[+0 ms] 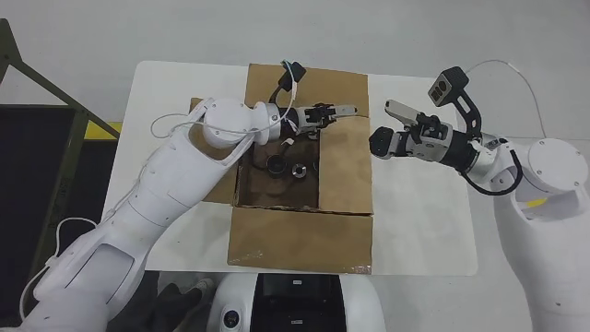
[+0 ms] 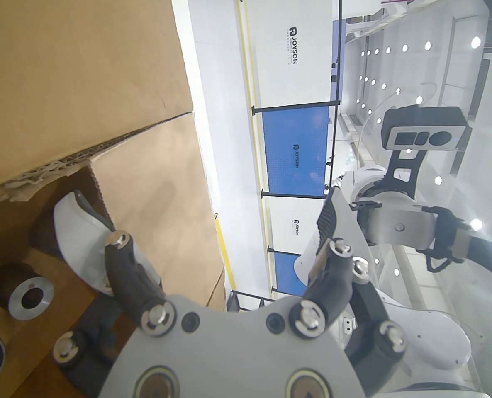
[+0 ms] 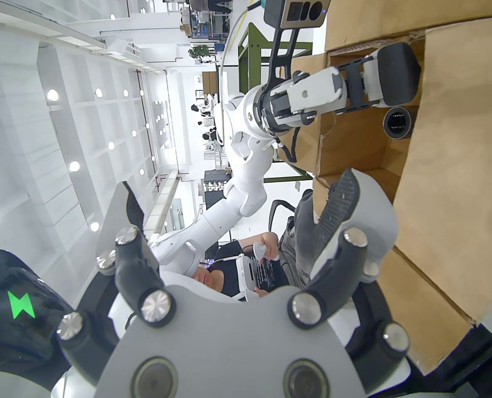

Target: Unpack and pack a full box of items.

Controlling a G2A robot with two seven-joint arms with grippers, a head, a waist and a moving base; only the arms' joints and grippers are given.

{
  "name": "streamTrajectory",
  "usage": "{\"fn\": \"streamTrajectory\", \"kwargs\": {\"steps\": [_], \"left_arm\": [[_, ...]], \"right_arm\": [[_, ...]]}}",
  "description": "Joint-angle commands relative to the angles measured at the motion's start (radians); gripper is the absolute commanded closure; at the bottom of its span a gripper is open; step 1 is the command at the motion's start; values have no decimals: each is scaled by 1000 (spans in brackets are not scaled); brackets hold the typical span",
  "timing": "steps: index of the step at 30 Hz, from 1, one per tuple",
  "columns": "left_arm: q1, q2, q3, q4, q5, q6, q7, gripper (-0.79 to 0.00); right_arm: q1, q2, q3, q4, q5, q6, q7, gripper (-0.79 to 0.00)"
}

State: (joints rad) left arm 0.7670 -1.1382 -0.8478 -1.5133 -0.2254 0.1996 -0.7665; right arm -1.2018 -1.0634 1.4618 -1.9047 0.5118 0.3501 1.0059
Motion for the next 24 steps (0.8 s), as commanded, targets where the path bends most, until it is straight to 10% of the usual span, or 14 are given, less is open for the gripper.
{"fn": "streamTrajectory", "kwargs": {"steps": [1,24], "left_arm": [[0,0,1,0,1,0,-1,-785],[45,12,-57,-14,-5,-17,8,-785]], "right_arm": [[0,0,0,0,0,0,0,-785],[0,0,0,0,0,0,0,-785]]}}
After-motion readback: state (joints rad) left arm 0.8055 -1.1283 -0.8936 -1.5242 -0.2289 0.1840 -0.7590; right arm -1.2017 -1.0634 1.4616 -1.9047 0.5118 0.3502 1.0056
